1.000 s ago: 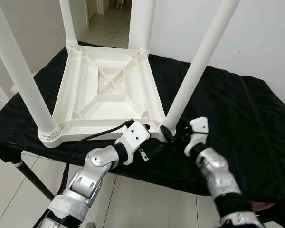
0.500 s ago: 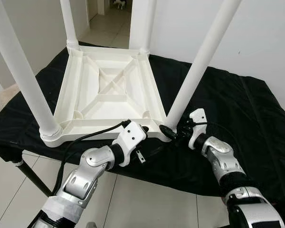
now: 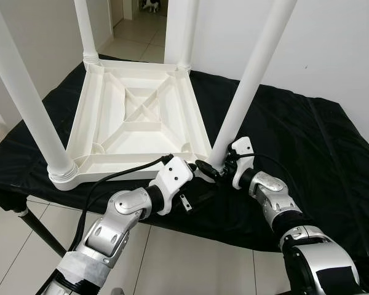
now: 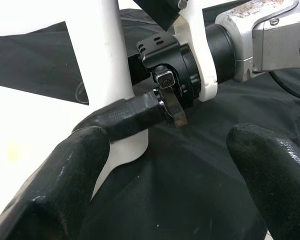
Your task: Building children table
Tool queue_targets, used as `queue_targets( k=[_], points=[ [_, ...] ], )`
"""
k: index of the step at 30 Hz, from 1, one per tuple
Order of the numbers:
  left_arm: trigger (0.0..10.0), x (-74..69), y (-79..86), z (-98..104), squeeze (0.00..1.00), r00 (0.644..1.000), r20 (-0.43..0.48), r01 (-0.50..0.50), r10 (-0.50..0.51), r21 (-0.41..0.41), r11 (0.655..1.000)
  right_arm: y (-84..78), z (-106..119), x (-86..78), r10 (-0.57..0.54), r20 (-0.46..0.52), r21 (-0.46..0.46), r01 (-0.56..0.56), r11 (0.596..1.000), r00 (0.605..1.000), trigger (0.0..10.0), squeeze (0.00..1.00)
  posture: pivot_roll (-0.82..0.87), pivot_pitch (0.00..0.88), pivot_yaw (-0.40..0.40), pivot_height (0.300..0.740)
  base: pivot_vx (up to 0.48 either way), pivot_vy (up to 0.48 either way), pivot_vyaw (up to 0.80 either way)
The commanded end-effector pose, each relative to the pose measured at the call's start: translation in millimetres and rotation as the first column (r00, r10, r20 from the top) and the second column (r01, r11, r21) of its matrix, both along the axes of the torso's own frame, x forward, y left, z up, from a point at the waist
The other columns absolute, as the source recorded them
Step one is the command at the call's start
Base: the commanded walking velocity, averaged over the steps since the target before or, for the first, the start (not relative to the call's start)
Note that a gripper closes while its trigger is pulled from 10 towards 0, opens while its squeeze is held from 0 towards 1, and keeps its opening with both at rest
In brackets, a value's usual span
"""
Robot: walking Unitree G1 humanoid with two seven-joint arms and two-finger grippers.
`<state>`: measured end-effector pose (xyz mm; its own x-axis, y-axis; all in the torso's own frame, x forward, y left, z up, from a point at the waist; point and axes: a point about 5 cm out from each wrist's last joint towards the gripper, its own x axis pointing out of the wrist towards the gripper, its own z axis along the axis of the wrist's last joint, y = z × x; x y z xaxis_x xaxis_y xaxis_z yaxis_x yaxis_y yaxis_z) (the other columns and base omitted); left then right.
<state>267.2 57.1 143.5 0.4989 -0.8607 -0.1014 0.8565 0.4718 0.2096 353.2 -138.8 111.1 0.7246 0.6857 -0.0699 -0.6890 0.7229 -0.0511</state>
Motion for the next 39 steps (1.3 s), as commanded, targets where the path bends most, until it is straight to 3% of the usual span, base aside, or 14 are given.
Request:
queue_targets(
  k=[1, 11, 12, 19, 31, 35, 37, 39],
  points=[
    [10.0, -4.6, -3.3, -2, 0.00, 0.999, -0.019, 0.049, -0.048, 0.009, 0.999, 0.7, 1, 0.6, 0.016, 0.003, -0.011, -0.016, 1.000, 1.000, 0.0, 0.00, -0.01, 0.000, -0.077, 0.740, 0.000, 0.000, 0.00],
    [10.0, -6.3, -4.3, -6, 0.00, 0.998, -0.031, 0.051, -0.051, 0.012, 0.999, -6.7, -7, -4.7, 0.010, -0.013, 0.008, -0.010, 1.000, 1.000, 0.0, 0.00, -0.01, 0.000, -0.072, 0.740, 0.000, 0.000, 0.00],
    [10.0, -5.7, -4.2, -6, 0.00, 0.998, -0.032, 0.046, -0.046, 0.007, 0.999, -9.6, -7, -4.6, -0.022, -0.008, 0.018, 0.022, 1.000, 1.000, 10.0, 0.00, -0.01, 0.000, -0.066, 0.740, 0.000, 0.000, 0.00],
    [10.0, -0.7, -1.9, -3, 0.00, 1.000, -0.020, 0.011, -0.012, -0.020, 1.000, -16.7, -5, -2.2, -0.181, 0.041, -0.003, 0.182, 0.983, 0.983, 10.0, 0.00, -0.01, 0.000, -0.065, 0.740, 0.000, 0.000, 0.00],
    [10.0, 2.0, -2.9, -1, 0.00, 1.000, -0.021, 0.005, -0.006, -0.037, 0.999, 4.3, -10, -10.9, -0.399, 0.038, 0.051, 0.397, 0.916, 0.916, 10.0, 0.00, -0.02, 0.000, -0.067, 0.740, 0.000, 0.000, 0.00],
    [10.0, 1.5, -3.4, -2, 0.00, 1.000, -0.021, 0.008, -0.009, -0.039, 0.999, 12.2, -19, -21.1, -0.624, -0.007, 0.053, 0.623, 0.780, 0.782, 10.0, 0.00, -0.02, 0.000, -0.077, 0.740, 0.000, 0.000, 0.00],
    [10.0, 1.5, -3.4, -2, 0.00, 1.000, -0.021, 0.008, -0.009, -0.039, 0.999, 12.7, -20, -22.2, -0.644, -0.010, 0.053, 0.643, 0.764, 0.765, 10.0, 0.00, -0.02, 0.000, -0.077, 0.740, 0.000, 0.000, 0.00],
    [10.0, 1.3, -3.3, -2, 0.00, 1.000, -0.022, 0.007, -0.008, -0.040, 0.999, 17.4, -22, -25.7, -0.709, -0.036, 0.049, 0.710, 0.702, 0.704, 10.0, 0.00, -0.02, 0.000, -0.083, 0.740, 0.000, 0.000, 0.00]
  ],
)
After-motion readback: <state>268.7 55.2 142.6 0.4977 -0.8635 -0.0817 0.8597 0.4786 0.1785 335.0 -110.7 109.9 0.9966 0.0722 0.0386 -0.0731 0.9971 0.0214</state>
